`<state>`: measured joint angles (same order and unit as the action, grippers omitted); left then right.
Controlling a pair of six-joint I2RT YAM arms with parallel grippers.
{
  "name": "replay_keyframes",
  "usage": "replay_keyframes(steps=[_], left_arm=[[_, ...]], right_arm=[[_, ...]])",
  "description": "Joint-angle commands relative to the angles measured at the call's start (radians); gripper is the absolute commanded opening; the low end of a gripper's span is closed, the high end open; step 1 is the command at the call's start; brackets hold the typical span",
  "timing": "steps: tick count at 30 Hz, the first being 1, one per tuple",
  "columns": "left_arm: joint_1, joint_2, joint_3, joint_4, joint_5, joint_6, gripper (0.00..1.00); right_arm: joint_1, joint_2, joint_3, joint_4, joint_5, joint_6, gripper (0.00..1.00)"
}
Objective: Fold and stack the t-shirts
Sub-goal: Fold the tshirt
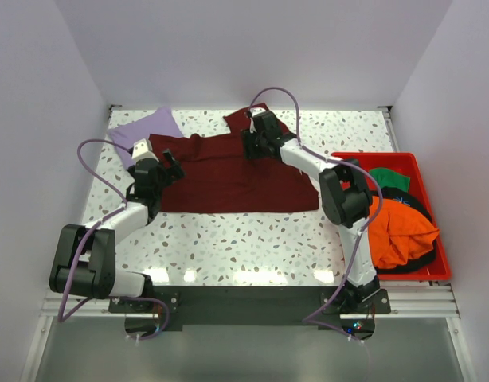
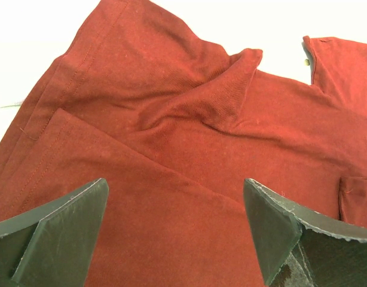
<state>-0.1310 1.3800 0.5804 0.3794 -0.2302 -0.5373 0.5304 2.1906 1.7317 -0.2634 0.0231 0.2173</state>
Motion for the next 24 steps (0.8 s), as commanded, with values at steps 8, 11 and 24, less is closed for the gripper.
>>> replay_keyframes(steps=[8,11,24], left_arm=[[-0.001,0.005,0.004,0.044,0.015,0.020,1.00],[-0.016,0.016,-0.002,0.061,0.028,0.011,1.00],[-0.047,0.117,-0.113,0.219,0.115,-0.061,1.00]], right_arm=[[0.005,-0.218,-0.205,0.087,0.011,0.022,0.68],[0.003,-0.303,-0.340,0.105,0.064,0.034,0.71],[0.003,-0.460,-0.737,0.213,0.106,0.154,0.79]])
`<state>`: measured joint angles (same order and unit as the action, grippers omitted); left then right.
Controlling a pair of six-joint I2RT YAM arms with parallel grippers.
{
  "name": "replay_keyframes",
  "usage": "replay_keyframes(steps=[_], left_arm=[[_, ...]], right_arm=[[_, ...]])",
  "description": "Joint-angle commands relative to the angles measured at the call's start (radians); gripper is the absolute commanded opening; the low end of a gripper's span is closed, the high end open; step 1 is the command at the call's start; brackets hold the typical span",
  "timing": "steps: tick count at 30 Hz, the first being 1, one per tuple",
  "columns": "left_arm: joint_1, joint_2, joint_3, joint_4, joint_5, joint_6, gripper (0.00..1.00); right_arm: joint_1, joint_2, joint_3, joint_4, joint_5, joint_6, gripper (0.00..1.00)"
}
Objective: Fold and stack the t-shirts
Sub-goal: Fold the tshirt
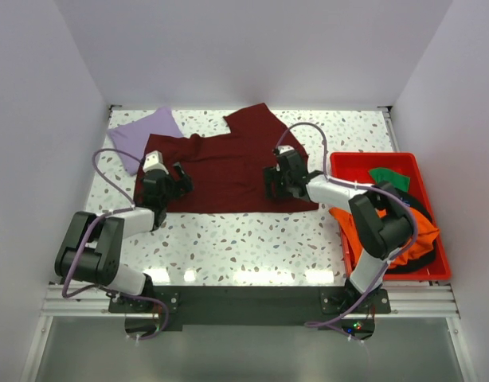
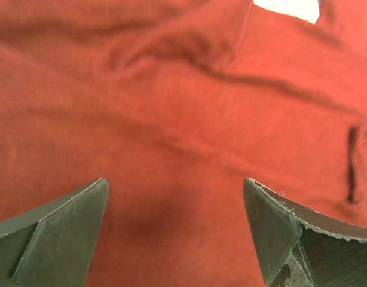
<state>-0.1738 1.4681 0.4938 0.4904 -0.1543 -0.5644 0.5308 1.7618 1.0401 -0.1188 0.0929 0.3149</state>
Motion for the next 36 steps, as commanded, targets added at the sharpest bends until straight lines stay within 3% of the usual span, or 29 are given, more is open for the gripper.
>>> replay_keyframes(steps=[1,7,16,26,31,36], left_arm=[[-0.004,0.038,-0.029,0.112,0.044,-0.041,1.00],[-0.006,0.066,-0.070,0.142,0.056,-0.080,0.99],[-0.033,-0.015,-0.172,0.137,0.027,-0.144,0.99],[-0.092,-0.256,-0.340,0.090,-0.024,-0.215,1.00],[-0.096,-0.389,-0.293,0.004,-0.054,-0.190,1.00],[-0.093,-0.396,-0.160,-0.039,-0.160,-0.112,1.00]], right_arm=[[0.003,-0.033,-0.060,0.070,0.037,0.064,0.79],[0.005,-0.064,-0.143,0.024,0.080,0.136,0.81],[0.031,-0.136,-0.291,-0.091,0.113,0.279,0.82],[0.090,-0.298,-0.419,-0.189,0.114,0.358,0.82],[0.103,-0.427,-0.368,-0.303,0.154,0.345,0.82],[0.103,-0.492,-0.261,-0.320,0.177,0.282,0.83]])
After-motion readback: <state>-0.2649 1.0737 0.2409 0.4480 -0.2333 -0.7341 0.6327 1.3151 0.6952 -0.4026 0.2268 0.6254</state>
